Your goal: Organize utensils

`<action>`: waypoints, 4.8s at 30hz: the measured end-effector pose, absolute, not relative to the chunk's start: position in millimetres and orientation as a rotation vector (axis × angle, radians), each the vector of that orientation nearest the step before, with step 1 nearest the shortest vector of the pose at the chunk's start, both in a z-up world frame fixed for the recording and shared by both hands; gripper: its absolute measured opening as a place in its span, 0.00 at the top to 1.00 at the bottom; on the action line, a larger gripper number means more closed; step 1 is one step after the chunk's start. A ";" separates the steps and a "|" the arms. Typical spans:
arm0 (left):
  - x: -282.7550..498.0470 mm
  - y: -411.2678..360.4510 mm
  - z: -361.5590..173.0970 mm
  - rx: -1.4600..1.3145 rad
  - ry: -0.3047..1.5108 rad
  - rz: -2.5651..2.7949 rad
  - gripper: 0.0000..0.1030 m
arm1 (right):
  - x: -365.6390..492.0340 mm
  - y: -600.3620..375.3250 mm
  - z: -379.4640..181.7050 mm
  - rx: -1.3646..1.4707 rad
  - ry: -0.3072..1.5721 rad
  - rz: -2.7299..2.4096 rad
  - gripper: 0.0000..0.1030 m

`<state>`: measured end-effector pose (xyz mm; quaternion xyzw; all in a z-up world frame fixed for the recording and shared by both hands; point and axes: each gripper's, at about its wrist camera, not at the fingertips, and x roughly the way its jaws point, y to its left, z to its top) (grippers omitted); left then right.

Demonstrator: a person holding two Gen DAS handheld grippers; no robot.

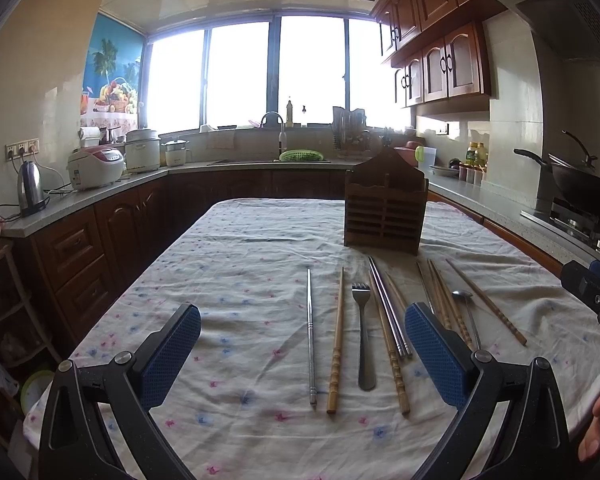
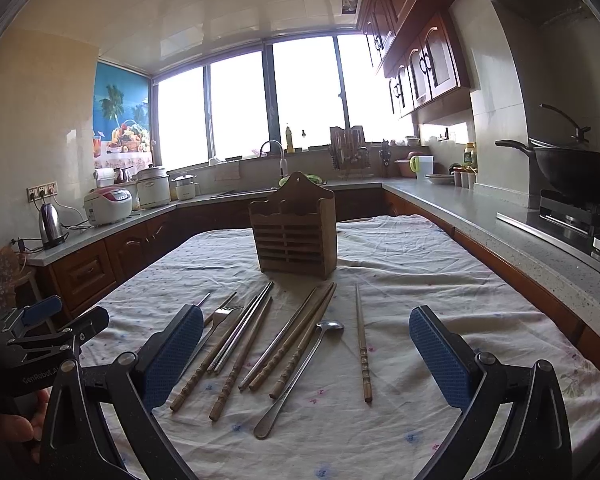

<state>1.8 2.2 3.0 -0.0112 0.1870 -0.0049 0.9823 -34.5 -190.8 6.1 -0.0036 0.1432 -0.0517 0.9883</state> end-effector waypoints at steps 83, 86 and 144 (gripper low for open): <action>185.0 42.2 66.4 -0.247 0.743 -0.382 0.99 | 106.7 -247.4 36.0 0.214 0.663 -0.019 0.98; 178.5 48.1 74.4 -0.258 0.711 -0.377 0.99 | 107.9 -247.9 51.2 0.215 0.617 -0.015 0.98; 450.0 0.3 23.6 -0.312 0.599 -0.385 0.99 | 302.4 -271.8 55.1 0.031 0.546 -0.034 0.98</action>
